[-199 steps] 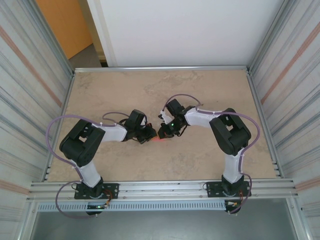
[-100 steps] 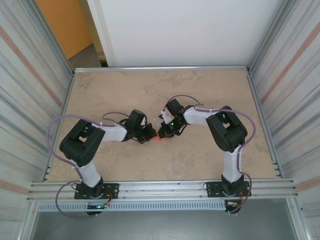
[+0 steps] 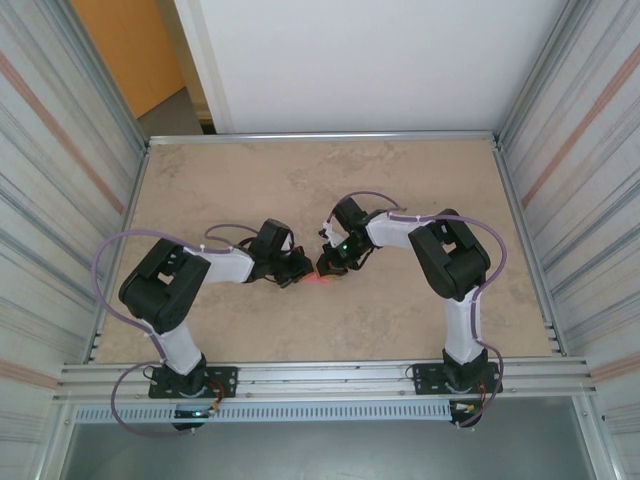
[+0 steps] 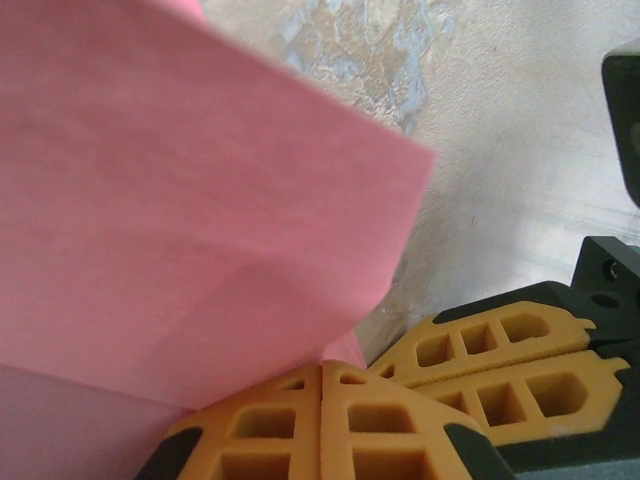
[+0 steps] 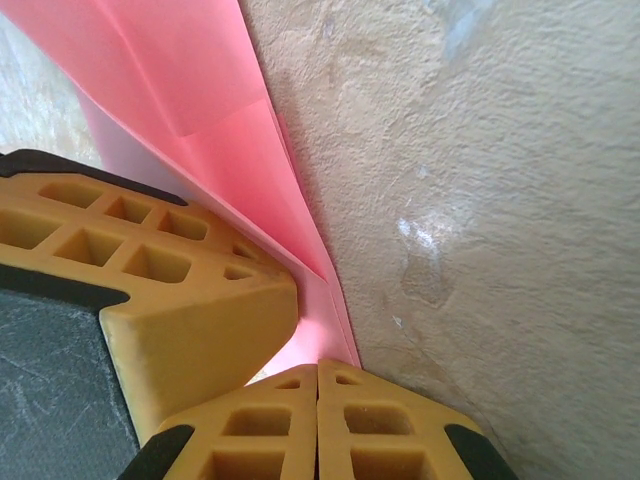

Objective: Fold a paper plane with a square sheet of paper (pick it up from the middle)
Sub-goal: Fourth fold the wing at the center of the table.

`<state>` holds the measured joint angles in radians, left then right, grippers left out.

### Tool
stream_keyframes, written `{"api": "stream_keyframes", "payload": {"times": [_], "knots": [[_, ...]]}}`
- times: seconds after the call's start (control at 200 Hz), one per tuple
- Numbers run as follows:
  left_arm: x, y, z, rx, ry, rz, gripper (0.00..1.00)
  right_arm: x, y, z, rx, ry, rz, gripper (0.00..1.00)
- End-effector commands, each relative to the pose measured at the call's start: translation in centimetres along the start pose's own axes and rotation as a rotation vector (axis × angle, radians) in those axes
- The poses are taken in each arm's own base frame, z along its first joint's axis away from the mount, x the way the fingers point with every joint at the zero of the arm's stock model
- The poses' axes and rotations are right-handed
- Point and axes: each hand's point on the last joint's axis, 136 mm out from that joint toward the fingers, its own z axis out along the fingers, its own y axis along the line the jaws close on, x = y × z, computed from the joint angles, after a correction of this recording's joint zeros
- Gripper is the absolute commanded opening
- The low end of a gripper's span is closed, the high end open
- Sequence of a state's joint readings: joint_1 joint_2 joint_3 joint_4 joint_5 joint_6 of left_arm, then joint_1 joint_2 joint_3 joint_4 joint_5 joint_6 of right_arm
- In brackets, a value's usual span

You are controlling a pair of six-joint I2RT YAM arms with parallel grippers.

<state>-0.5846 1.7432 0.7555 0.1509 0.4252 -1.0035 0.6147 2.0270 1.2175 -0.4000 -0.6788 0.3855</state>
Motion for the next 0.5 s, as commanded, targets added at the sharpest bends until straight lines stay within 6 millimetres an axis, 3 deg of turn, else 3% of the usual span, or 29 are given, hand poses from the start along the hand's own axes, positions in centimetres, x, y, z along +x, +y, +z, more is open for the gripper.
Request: {"api": "stream_keyframes", "payload": {"times": [0.0, 0.496], "knots": [[1.2, 3.3, 0.6, -0.126, 0.04, -0.059, 0.06, 2.1, -1.4, 0.2, 0.035, 0.079, 0.053, 0.08], [1.6, 4.0, 0.7, -0.144, 0.052, -0.072, 0.06, 5.3, -2.4, -2.3, 0.058, 0.079, 0.09, 0.1]]}}
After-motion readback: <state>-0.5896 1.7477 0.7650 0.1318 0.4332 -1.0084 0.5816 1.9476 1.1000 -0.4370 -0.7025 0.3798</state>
